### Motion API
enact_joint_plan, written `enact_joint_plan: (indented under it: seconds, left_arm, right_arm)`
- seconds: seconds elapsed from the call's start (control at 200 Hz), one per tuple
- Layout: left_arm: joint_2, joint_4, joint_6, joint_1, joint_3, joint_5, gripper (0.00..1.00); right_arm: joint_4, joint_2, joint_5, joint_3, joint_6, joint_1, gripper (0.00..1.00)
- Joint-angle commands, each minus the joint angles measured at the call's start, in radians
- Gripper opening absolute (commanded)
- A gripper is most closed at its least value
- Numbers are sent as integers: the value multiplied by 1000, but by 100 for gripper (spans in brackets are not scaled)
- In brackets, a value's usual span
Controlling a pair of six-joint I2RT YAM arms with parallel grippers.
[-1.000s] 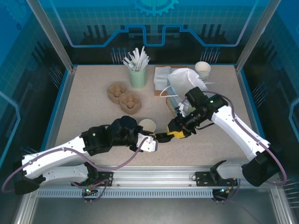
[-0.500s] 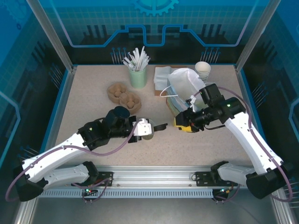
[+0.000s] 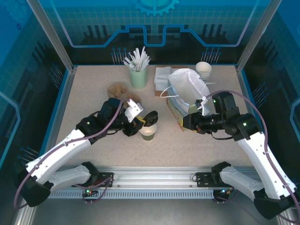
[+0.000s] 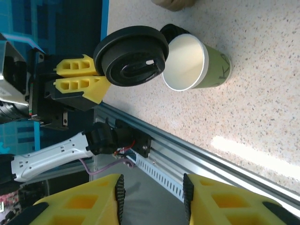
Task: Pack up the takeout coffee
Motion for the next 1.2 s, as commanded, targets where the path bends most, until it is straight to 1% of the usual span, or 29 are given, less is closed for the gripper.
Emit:
enact_joint_plan:
  seconds: [0.0, 0.105, 0.295, 0.37, 0.43, 0.56, 0.655, 0.735, 0.825, 0.91, 1.191]
  left_arm:
    - [-24, 8, -170, 38, -19, 96, 12]
    - [-27, 14, -251, 83, -31, 152, 12]
    - [-39, 26, -368, 145, -58, 220, 12]
    - [-42, 32, -405, 164, -72, 238, 12]
    - [-44, 37, -432, 176, -87, 248, 12]
    - [-45, 57, -479, 193, -119, 270, 12]
    - [-40, 77, -513, 212, -140, 284, 13]
    - [-28, 96, -547, 234, -159, 318, 13]
    - [-20, 126, -572, 249, -184, 348, 13]
    - [-15, 163, -597, 259, -207, 370, 14]
    - [12, 193, -616, 284, -244, 397, 15]
  right_arm:
    - [94, -59, 77, -57, 74, 55, 38]
    - [148, -87, 153, -95, 111, 139, 38]
    - [278, -69, 321, -159, 182, 356, 38]
    - [319, -43, 363, -180, 196, 413, 39]
    - [356, -24, 383, -198, 208, 440, 39]
    - [462, 23, 353, -251, 244, 452, 39]
    - [478, 65, 343, -245, 246, 453, 39]
    - [487, 92, 343, -239, 247, 454, 40]
    - [515, 118, 346, -241, 260, 454, 43]
    - [536, 152, 350, -240, 271, 455, 44]
    - [589, 238, 397, -227, 284, 467, 44]
